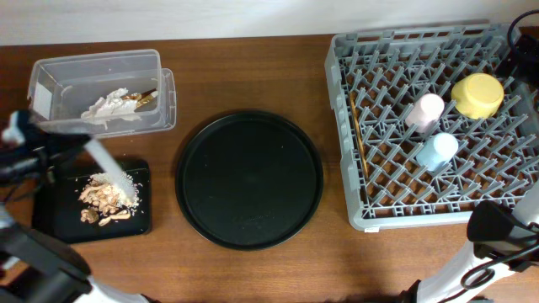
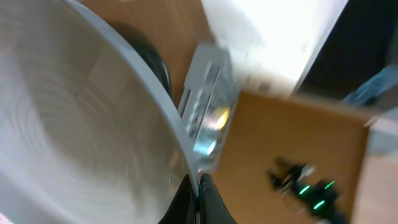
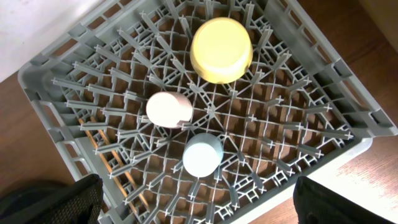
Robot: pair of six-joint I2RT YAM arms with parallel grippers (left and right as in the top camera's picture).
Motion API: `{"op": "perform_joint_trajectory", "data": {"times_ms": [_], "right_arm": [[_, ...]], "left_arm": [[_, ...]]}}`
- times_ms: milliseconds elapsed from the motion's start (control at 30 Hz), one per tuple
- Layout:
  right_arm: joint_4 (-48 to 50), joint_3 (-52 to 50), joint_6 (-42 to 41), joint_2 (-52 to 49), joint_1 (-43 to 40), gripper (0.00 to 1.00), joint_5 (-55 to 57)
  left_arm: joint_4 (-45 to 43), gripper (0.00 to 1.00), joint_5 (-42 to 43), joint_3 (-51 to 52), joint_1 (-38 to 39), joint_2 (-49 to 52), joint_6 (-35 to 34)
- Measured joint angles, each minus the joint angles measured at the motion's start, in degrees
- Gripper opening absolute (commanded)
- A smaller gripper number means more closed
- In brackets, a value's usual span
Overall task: Sort waste into correct bins and load items into the dishwasher rack
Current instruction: 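Carry the emptied plate right and set it on the round black tray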
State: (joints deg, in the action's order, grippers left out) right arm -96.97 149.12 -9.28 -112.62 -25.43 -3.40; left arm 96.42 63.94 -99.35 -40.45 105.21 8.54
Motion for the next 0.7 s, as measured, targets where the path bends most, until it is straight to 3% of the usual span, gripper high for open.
{"op": "perform_joint_trajectory", "data": {"times_ms": [133, 200, 333, 567, 700], "right_arm": [[0.0, 0.0, 0.0, 0.0, 0.0, 0.98, 0.0], [0.0, 0.0, 0.0, 0.0, 0.0, 0.98, 0.2], [0.0, 0.0, 0.0, 0.0, 0.0, 0.98, 0.4], [0.0, 0.0, 0.0, 0.0, 0.0, 0.98, 0.6], [0.0, 0.0, 0.0, 0.0, 0.0, 0.98, 0.6]], "left_arm": [[-0.5, 0.01, -3.5, 0.0, 13.3, -6.3, -0.1], [-1.5, 0.01, -5.8, 0.0, 23.7, -7.8, -0.6], [-12.6, 0.01, -14.3, 0.2, 43.1, -7.8, -8.2], [-25.7, 0.01, -55.7, 0.2, 71.0, -6.3, -33.3], [-27.3, 0.01, -66.8, 0.2, 76.7, -2.5, -38.4]]}}
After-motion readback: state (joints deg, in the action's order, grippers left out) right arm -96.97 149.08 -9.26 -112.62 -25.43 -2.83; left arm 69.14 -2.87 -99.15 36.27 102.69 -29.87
